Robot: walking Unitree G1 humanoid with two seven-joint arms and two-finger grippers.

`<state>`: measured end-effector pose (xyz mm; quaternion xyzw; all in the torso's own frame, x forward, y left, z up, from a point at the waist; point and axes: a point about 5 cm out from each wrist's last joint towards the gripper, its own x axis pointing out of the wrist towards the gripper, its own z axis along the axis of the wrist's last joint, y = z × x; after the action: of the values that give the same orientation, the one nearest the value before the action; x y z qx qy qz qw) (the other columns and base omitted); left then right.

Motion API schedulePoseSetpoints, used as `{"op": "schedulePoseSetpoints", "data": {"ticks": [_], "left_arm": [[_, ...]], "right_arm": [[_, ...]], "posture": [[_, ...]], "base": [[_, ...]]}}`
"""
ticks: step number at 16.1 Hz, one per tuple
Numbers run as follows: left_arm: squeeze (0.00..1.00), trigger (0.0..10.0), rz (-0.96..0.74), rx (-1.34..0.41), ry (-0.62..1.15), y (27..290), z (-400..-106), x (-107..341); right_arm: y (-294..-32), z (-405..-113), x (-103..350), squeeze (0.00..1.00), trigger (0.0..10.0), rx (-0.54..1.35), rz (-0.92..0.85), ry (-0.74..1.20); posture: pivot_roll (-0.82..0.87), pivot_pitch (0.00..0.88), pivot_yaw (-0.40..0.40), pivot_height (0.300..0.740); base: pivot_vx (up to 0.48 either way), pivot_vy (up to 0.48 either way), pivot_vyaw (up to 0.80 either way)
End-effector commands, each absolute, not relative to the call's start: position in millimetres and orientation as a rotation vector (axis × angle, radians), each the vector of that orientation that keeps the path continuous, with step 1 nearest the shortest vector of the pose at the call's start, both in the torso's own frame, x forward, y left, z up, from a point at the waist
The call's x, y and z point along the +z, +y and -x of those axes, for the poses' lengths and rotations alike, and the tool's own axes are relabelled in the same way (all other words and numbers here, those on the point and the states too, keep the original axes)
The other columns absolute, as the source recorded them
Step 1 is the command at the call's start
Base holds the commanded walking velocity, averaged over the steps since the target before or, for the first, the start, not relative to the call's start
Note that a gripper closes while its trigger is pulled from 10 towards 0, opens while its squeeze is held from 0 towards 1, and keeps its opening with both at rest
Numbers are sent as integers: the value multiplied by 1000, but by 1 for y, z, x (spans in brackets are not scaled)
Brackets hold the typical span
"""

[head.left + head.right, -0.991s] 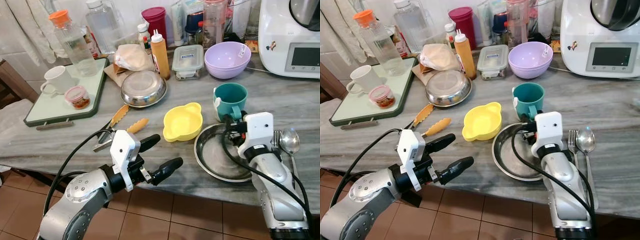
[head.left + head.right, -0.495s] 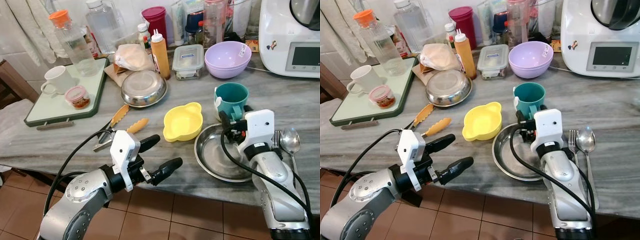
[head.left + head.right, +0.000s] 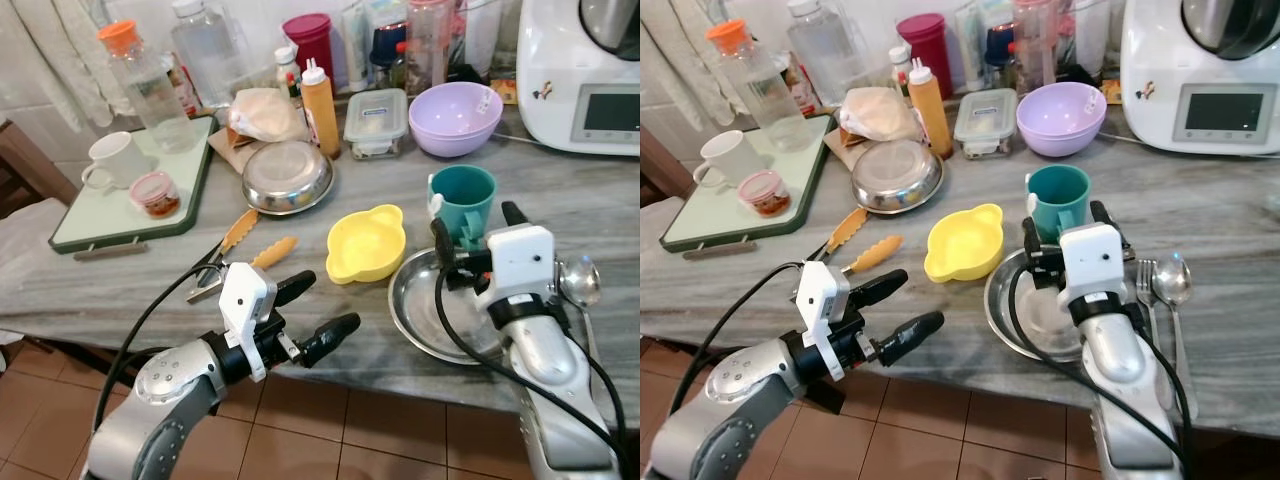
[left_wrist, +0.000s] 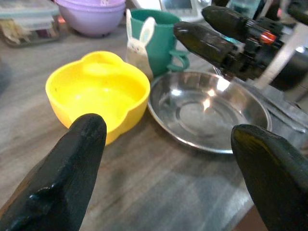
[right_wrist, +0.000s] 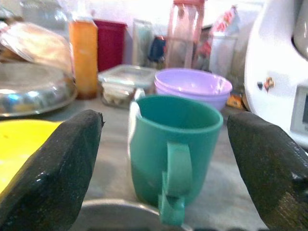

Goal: Setting the table

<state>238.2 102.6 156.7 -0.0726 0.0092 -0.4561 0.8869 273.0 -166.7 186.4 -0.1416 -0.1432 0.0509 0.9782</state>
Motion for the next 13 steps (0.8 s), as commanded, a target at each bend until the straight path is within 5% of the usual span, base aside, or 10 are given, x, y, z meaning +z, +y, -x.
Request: {"op": "schedulePoseSetpoints", "data": {"ticks": [1, 5, 8, 10, 11, 13], "left_arm": [[0, 10000, 151, -900, 23, 110, -240, 153], [0, 10000, 132, -671, -39, 124, -253, 156], [0, 10000, 108, -224, -213, 170, -275, 182], [0, 10000, 59, -158, -209, 180, -274, 180], [0, 10000, 16, -131, -203, 179, -271, 176], [0, 10000, -23, -79, -200, 183, -266, 172]], "right_arm": [[-156, -265, 194, 1000, 10000, 171, 297, -328], [-155, -252, 186, 1000, 10000, 226, 374, -307], [-151, -250, 184, 1000, 10000, 242, 362, -293], [-146, -250, 184, 1000, 10000, 271, 336, -291], [-145, -250, 184, 933, 10000, 271, 338, -293], [-146, -250, 184, 647, 10000, 281, 346, -295]], "posture": [[-316, 123, 209, 740], [-307, 125, 198, 740], [-299, 123, 184, 740], [-291, 120, 175, 740], [-282, 116, 169, 740], [-275, 116, 164, 740]], "base": [[0, 0, 0], [0, 0, 0], [0, 0, 0], [0, 0, 0], [0, 0, 0], [0, 0, 0]]}}
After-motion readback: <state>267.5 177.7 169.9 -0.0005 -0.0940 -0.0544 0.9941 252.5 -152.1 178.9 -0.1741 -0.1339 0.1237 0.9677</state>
